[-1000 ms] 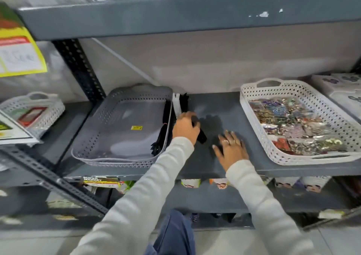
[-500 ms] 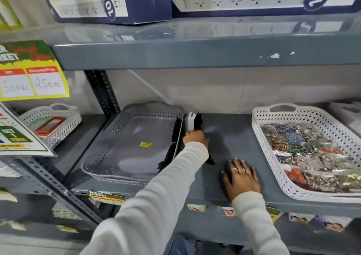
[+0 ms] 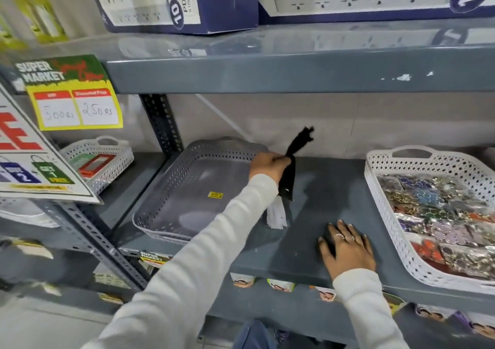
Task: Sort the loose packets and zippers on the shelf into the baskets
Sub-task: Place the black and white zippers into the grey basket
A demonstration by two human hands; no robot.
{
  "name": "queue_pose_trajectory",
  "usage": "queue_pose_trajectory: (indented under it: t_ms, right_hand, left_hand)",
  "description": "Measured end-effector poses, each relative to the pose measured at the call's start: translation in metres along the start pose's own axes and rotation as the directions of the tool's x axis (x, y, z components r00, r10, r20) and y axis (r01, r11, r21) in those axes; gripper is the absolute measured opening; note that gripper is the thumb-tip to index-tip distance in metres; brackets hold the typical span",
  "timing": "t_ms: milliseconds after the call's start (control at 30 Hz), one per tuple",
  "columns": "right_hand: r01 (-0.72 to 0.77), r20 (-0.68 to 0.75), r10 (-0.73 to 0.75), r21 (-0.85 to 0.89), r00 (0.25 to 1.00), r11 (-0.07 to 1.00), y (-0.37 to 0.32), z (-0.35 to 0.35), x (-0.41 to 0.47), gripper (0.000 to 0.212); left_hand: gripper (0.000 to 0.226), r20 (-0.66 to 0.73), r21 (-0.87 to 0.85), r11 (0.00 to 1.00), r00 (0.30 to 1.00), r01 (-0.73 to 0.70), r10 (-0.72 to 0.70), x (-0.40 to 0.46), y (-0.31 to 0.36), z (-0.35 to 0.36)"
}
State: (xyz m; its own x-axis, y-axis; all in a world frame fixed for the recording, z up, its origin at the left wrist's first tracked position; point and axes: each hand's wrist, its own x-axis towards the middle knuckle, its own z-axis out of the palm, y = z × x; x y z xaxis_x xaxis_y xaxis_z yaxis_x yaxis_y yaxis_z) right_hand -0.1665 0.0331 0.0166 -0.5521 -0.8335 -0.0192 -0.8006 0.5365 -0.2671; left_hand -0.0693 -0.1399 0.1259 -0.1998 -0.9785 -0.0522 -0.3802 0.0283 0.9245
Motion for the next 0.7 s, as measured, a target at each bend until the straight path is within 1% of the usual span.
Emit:
queue_pose_trajectory:
  t_ms: [33,67,100,133,200,300,367,467,533,600,700]
  right_hand:
    - [-0.003,-0.006,0.003,0.0,1.0,1.0,0.0,0.0,0.0,0.051]
    - [-0.007,-0.012,0.007,0.001,1.0,1.0,-0.001,0.001,0.001,0.051]
    - [-0.009,-0.015,0.009,0.001,1.0,1.0,-0.001,0.002,0.001,0.051]
    - [-0.01,-0.016,0.01,0.002,1.0,1.0,-0.002,0.002,0.0,0.051]
    - [-0.012,-0.027,0.012,0.018,1.0,1.0,-0.003,0.002,-0.001,0.05]
    - [-0.015,-0.038,0.016,0.028,0.999,1.0,-0.004,0.001,-0.003,0.05]
    - [-0.015,-0.034,0.016,0.017,0.999,1.0,-0.004,0.001,-0.003,0.051]
    - [-0.015,-0.028,0.016,0.022,0.999,1.0,-0.004,-0.001,-0.002,0.051]
    - [-0.015,-0.022,0.016,0.04,1.0,0.999,-0.003,-0.002,-0.002,0.051]
    - [-0.015,-0.02,0.016,0.038,1.0,0.999,-0.003,-0.003,-0.002,0.051]
    - [-0.015,-0.032,0.016,0.036,0.999,0.999,-0.002,-0.003,-0.002,0.051]
  left_hand:
    - [0.018,-0.032,-0.063,0.998,0.999,-0.032,0.03,-0.001,0.001,-0.012]
    - [0.019,-0.065,-0.084,0.995,0.997,-0.058,0.052,-0.002,0.001,-0.026]
    - [0.021,-0.101,-0.054,0.996,0.993,-0.069,0.063,-0.001,-0.001,-0.039]
    - [0.022,-0.138,0.015,0.998,0.989,-0.058,0.059,0.002,-0.005,-0.05]
    - [0.022,-0.2,0.106,0.994,0.98,0.007,0.015,0.005,-0.018,-0.068]
    - [0.018,-0.206,0.158,0.981,0.975,0.112,-0.078,0.01,-0.043,-0.077]
    - [0.018,-0.162,0.262,0.949,0.978,0.174,-0.135,0.015,-0.059,-0.075]
    - [0.022,-0.079,0.39,0.895,0.976,0.219,-0.204,0.022,-0.074,-0.066]
    - [0.033,0.026,0.446,0.874,0.973,0.194,-0.229,0.022,-0.077,-0.058]
    - [0.038,0.114,0.473,0.865,0.962,0.166,-0.247,0.02,-0.08,-0.053]
    - [0.043,0.15,0.534,0.831,0.951,0.154,-0.272,0.026,-0.09,-0.052]
